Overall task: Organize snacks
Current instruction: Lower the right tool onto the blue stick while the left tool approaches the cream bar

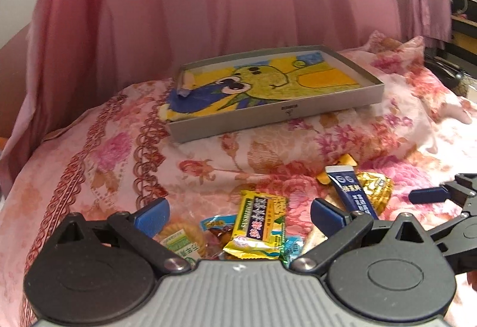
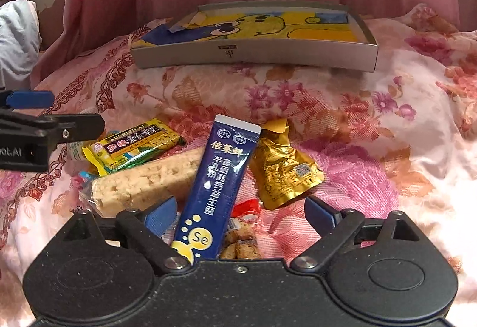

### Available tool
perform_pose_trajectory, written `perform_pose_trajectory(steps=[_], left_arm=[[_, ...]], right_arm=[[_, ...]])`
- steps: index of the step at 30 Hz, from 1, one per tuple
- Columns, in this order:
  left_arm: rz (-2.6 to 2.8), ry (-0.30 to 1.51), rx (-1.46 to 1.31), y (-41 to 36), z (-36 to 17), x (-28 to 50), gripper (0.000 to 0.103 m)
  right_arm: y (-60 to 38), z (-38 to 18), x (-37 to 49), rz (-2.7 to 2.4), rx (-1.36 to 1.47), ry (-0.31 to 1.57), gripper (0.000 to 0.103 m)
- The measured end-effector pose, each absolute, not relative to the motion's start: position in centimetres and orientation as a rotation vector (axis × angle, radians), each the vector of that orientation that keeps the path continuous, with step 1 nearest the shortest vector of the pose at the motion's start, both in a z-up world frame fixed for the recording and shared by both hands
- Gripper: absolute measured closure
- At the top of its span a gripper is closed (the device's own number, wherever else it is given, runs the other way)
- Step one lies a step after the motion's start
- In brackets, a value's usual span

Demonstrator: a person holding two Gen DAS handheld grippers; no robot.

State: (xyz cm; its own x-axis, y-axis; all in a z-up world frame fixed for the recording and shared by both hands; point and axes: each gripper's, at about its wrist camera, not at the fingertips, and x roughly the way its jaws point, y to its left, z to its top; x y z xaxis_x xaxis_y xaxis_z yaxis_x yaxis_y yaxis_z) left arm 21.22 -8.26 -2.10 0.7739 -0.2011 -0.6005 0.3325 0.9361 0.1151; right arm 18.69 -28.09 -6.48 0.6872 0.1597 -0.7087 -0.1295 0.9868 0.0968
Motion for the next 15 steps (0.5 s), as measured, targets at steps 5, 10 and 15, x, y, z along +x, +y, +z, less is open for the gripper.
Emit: perform_pose_trajectory(steps=[5, 10, 15], left_arm=[[-0.351, 0.623, 0.275, -8.7, -2.0, 21.3, 0.001], [-0.426, 0.632, 0.322, -10.1, -2.4, 21.3, 0.01], [-0.558, 0.684, 0.4, -11.5, -3.0, 22.5, 0.019]], right_arm=[[-29.1, -6.9, 18.1, 0.213, 0.06, 0.782, 0.019], [-29.1, -7.1, 18.2, 0.264, 0.094, 0.796, 0.032], [-28.6, -7.4, 18.3, 0.284, 0.097, 0.812, 0.043]])
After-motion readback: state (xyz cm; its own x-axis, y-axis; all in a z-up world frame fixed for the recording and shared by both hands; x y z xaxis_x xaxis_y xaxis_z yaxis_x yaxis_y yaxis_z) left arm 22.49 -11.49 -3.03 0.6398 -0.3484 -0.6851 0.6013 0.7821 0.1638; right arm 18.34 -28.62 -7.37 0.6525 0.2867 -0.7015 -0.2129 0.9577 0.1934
